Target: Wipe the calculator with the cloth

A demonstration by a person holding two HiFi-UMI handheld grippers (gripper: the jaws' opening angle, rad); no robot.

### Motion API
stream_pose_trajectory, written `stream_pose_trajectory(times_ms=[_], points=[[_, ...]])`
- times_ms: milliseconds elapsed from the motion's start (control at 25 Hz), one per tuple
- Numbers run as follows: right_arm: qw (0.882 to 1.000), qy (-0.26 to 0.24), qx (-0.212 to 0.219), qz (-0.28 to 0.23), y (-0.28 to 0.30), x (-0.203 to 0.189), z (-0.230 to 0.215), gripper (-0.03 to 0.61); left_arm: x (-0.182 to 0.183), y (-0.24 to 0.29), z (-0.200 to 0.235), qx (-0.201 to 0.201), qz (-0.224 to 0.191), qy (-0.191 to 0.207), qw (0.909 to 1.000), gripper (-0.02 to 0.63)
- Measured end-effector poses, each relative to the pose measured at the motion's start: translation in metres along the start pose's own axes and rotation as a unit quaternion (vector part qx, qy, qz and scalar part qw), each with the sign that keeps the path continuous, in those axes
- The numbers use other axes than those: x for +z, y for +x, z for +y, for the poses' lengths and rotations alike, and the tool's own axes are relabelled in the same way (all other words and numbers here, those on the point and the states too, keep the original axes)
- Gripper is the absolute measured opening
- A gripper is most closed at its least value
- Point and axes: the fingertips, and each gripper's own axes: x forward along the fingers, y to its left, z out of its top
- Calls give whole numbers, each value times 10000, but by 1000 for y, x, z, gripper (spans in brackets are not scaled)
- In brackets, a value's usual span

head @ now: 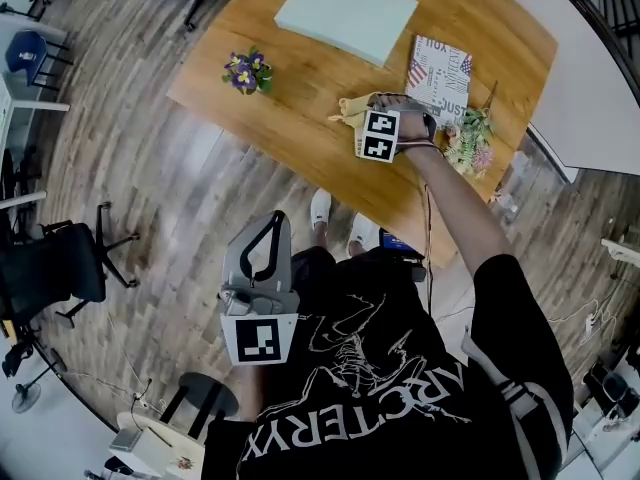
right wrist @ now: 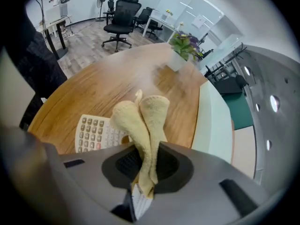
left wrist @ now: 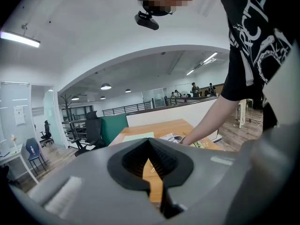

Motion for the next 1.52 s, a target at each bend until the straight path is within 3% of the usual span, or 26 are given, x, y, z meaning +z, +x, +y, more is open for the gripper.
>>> stream_pose_trajectory(times_ms=[600,1000,1080,1120,1200,1320,1440,1520], points=[[9991,9,405,-116,-35,6,90,57,23,30,-17,-538,-525,162,9970,9],[9974,-90,703,-153,-55,16,140,57,32,42,-25,-805,-628,199,9946,11],[9955,198,872,-308,-58,19,149,57,35,44,-27,-850,-670,239,9938,9],[9924,591,960,-487,-62,22,150,57,36,45,-27,-876,-695,265,9934,11],[9721,1841,1036,-1021,-83,24,139,57,40,44,-28,-930,-715,178,9929,11],[9184,3452,564,-1848,-137,9,97,57,41,44,-25,-959,-681,-309,9926,11],[8744,4174,-331,-2452,-205,-21,58,57,44,48,-24,-980,-743,-301,9919,11],[8389,4472,-911,-2964,-257,-36,37,57,46,51,-21,-1004,-775,-235,9917,9]])
